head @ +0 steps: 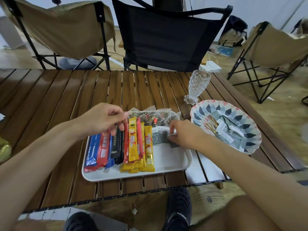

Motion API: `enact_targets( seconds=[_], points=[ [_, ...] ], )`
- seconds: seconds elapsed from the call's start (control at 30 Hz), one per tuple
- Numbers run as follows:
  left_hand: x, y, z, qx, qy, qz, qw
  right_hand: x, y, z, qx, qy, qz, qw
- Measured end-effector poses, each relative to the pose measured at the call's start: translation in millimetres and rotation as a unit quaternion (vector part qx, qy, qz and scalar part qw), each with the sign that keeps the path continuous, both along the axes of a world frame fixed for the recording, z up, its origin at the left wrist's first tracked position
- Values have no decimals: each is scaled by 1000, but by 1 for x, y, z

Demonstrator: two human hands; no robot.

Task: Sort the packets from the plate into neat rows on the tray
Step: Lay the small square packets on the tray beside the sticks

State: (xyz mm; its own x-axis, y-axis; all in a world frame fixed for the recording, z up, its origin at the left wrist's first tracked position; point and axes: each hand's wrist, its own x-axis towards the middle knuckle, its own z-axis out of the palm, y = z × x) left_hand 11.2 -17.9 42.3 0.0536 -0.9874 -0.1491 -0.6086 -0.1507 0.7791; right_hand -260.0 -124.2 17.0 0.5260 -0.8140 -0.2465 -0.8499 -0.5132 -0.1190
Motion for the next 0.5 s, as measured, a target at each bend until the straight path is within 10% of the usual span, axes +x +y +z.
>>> enact_targets(
  seconds=[0.5],
  points=[
    [2,0,-2,3,-23,-4,1000,-3,-4,7,-24,-7,-61,998]
  ],
)
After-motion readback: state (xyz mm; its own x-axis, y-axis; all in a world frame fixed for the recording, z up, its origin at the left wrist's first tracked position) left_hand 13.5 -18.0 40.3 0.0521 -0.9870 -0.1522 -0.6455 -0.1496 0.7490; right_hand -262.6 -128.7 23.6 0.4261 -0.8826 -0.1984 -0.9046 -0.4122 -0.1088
